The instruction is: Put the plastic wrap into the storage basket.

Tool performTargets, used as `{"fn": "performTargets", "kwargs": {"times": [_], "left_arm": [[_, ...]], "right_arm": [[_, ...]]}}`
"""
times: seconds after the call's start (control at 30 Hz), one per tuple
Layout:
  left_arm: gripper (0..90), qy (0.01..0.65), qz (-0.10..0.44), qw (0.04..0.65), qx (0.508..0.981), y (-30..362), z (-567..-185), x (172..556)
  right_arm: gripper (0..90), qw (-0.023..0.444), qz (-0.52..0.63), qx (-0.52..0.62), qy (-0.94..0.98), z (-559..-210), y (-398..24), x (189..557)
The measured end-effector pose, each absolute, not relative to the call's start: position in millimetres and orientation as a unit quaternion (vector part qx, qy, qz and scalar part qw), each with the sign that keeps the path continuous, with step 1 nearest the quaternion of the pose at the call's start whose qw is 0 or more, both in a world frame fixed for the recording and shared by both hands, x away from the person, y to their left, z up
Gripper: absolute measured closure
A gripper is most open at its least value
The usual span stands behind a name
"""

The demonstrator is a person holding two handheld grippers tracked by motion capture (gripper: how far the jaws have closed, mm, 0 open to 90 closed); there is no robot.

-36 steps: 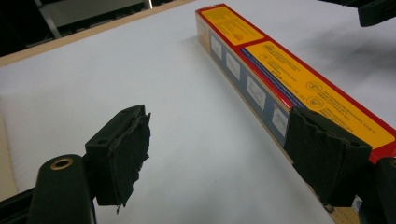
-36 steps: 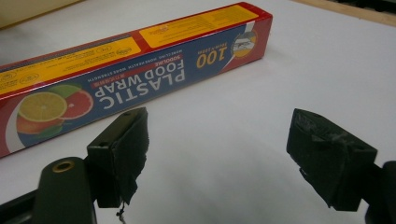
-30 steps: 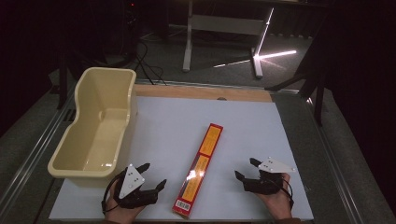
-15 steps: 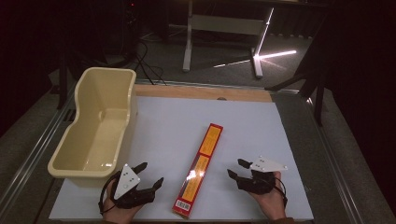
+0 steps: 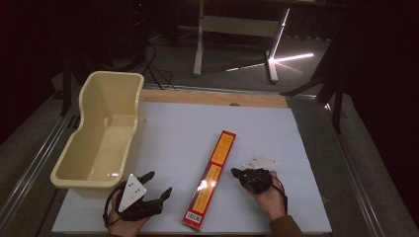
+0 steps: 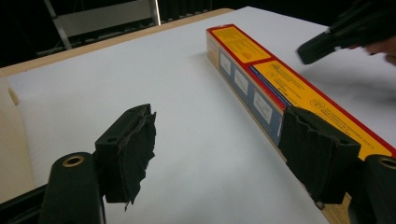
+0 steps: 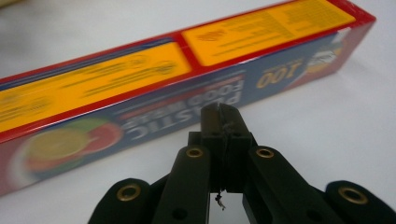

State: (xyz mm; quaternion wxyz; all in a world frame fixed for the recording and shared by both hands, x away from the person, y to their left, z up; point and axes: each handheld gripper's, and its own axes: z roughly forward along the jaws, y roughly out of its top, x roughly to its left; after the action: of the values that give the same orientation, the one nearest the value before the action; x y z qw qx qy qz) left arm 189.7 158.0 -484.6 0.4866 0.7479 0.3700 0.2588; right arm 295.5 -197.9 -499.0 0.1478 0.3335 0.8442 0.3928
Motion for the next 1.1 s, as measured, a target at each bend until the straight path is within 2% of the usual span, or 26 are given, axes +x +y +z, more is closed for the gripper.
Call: {"fn": "performTargets", "kwargs": {"times": [0.3,0.6,0.87,1.1], "left_arm": [[27.0,0.368,0.257,0.487,0.749,158,-484,189],[27.6,0.365,0.257,0.49,0.749,157,-484,188],[27.6,0.363,0.256,0.493,0.749,157,-484,188],[27.6,0.362,0.256,0.494,0.748,158,-484,186]], "right_arm": [[89.9,0.141,0.358,0.369,0.846,-512,-186,335],[89.9,0.129,0.352,0.386,0.843,-514,-177,357],[90.0,0.11,0.358,0.38,0.846,-516,-149,378],[89.7,0.12,0.353,0.345,0.861,-507,-138,371]]}}
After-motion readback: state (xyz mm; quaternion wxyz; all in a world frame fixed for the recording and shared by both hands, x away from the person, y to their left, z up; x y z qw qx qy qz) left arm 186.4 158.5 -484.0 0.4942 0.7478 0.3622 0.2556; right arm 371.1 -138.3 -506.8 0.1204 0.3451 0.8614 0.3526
